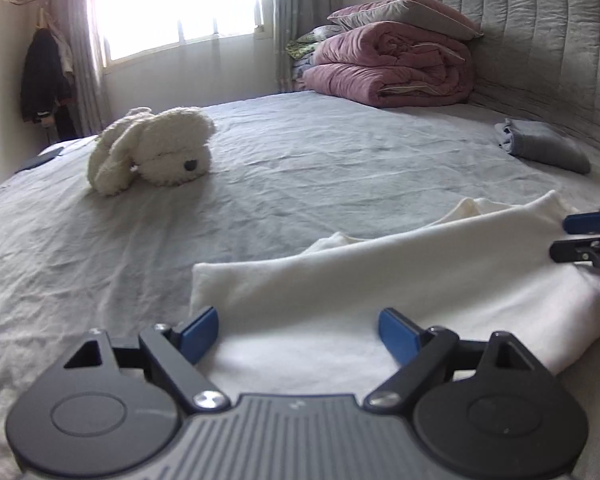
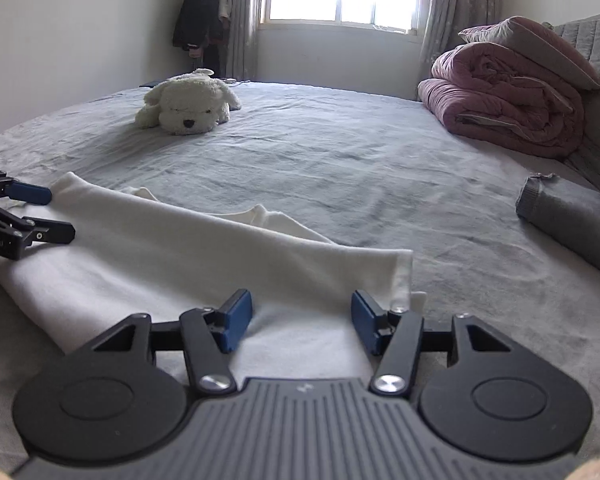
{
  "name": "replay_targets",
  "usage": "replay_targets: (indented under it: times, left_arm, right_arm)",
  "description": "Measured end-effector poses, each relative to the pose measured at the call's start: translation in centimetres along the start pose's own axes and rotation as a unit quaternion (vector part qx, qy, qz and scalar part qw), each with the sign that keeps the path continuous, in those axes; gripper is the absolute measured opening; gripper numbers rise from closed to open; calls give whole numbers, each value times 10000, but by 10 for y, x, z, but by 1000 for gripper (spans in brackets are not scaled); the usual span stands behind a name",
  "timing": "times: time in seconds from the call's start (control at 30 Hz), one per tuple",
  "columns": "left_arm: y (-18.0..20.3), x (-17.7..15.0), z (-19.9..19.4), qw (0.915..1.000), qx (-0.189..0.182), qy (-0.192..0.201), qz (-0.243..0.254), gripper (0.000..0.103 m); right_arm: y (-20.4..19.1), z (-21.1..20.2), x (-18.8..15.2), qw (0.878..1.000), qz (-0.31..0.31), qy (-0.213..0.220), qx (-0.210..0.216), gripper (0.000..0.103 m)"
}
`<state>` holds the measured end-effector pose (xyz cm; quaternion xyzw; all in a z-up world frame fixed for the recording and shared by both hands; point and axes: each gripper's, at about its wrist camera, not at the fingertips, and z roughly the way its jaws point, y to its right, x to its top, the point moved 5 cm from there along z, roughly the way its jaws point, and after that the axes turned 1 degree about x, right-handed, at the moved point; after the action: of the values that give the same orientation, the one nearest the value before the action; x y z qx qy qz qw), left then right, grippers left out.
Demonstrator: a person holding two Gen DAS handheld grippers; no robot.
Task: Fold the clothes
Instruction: 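Withdraw both open grippers from the folded sweatshirt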
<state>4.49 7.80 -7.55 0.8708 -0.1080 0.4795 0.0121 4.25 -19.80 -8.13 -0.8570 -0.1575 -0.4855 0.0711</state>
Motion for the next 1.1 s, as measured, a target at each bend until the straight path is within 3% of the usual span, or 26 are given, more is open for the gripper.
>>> replay_targets:
  times: [0.2, 0.43, 0.57, 0.77, 0.87, 0.97, 1.1]
  left_arm:
    - [0, 17, -1, 9990, -24, 279, -341, 84]
    - [-7, 10, 28, 9988, 47, -94, -484, 84]
    - [-8, 6, 33, 9987, 20, -214, -467, 85]
    - [-6, 11, 14, 9988, 106, -189, -443, 84]
    - [-16, 8, 5, 9972, 128, -323, -662, 85]
    - [-35, 3, -1, 9896, 90, -705, -1254, 85]
    - [-64, -12, -10, 9605, -277, -1327, -2432, 83]
  right_arm:
    - [-9, 2, 17, 9998, 48, 179, 7, 59]
    - [0, 34, 19, 9996, 204, -112, -149, 59]
    - [18, 38, 15, 9975, 673, -203, 32, 61]
    - [20, 12, 20, 9962, 833, -251, 67, 63]
    - [29, -4, 19, 9932, 1099, -359, 164, 64]
    - [42, -19, 15, 9856, 1560, -603, 248, 64]
    - [61, -37, 6, 9663, 2355, -965, 378, 64]
